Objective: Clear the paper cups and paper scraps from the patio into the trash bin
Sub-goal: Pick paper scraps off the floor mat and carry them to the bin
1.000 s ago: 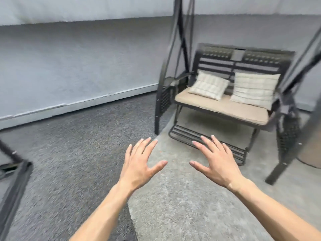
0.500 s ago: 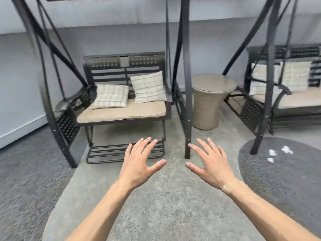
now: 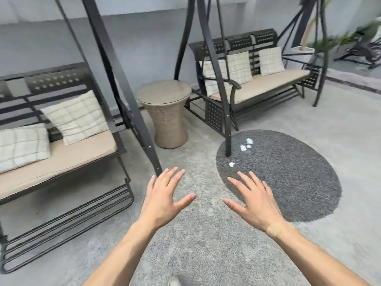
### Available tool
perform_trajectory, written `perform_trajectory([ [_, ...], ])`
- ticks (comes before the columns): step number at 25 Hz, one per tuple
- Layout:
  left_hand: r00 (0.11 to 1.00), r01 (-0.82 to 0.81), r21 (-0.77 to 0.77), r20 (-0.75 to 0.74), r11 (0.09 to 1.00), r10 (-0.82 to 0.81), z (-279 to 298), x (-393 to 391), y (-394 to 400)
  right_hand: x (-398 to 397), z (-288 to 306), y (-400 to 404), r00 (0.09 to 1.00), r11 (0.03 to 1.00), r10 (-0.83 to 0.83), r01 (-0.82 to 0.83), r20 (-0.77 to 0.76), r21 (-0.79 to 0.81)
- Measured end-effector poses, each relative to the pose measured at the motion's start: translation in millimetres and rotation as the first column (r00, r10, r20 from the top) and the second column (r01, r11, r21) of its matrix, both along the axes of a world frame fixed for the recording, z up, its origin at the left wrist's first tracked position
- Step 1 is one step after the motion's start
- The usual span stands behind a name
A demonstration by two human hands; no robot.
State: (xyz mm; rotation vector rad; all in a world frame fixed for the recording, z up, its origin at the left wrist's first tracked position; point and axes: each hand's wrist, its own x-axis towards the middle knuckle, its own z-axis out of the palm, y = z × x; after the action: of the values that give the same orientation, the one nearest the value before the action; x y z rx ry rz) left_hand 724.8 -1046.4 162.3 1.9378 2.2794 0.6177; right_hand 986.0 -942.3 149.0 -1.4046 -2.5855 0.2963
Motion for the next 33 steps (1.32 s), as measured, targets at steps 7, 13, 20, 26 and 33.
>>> perform_trajectory([
  [7,0.988,0.153,0.0,0.015,0.988,-0.153,-17,-22,115,-2,-3,71,0.984,0.985,-0.175,0.175,0.032,0.007],
  [13,0.978,0.205,0.0,0.048,0.979,-0.205,-28,-76,202,-50,3,138,0.969,0.971,-0.241,0.241,0.05,0.002],
  [20,0.956,0.291,-0.055,0.051,0.955,-0.288,-50,-99,288,-67,-1,185,0.934,0.934,-0.353,0.355,0.057,-0.03],
  [26,0.949,0.314,-0.119,0.027,0.942,-0.313,-68,-87,364,-47,-19,244,0.913,0.911,-0.404,0.408,0.064,-0.065],
  [33,0.965,0.263,-0.15,0.027,0.953,-0.262,-83,-45,471,-2,-41,367,0.925,0.923,-0.377,0.38,0.05,-0.062],
])
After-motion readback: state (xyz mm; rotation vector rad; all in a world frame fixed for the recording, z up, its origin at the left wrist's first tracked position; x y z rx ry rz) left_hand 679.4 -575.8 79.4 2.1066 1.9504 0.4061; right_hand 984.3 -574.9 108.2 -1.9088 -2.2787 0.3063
